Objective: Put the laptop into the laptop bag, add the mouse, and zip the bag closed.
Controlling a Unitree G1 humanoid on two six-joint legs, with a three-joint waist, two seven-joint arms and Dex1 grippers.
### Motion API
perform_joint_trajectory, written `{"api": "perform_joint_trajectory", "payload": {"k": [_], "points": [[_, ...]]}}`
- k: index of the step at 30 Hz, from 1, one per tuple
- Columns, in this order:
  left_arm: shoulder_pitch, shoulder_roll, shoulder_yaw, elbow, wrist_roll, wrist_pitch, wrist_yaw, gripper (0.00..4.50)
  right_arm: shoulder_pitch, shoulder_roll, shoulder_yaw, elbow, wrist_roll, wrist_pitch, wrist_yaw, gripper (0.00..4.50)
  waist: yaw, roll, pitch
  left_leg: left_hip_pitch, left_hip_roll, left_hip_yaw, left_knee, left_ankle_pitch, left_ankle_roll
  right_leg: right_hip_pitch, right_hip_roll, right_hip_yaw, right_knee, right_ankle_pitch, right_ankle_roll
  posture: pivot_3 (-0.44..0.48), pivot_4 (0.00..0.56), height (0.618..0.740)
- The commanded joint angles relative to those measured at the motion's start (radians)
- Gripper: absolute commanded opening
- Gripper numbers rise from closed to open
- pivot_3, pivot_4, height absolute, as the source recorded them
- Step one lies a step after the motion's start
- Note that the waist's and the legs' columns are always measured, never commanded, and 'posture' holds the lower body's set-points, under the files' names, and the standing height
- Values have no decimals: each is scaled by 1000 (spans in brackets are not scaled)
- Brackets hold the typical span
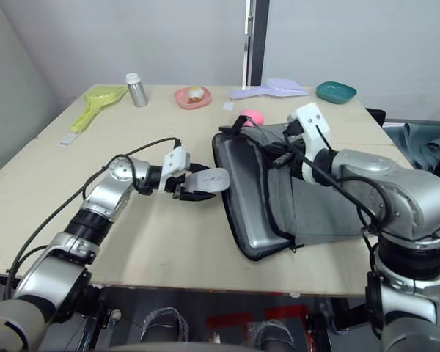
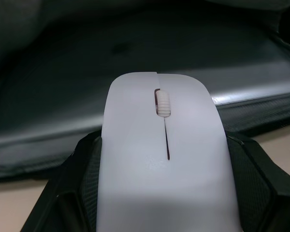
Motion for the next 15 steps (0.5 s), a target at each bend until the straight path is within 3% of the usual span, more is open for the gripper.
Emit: {"api": "perform_joint_trajectory", "payload": {"k": [1,15], "points": [[-68,-66,-24,75,41,-61,61,2852,-57,-11,-82,-11,29,-60,3,35,1,0,0,0,0,0,0,0,0,0,0,0,0,0,0,0,150,740],[-255,-289,-76,478,208,-258,302,2852,-29,12,-19,-20,40,-76,-22,35,2,0,0,-2,0,0,0,3,6,-2,0,0,0,0,0,0,150,740]]}}
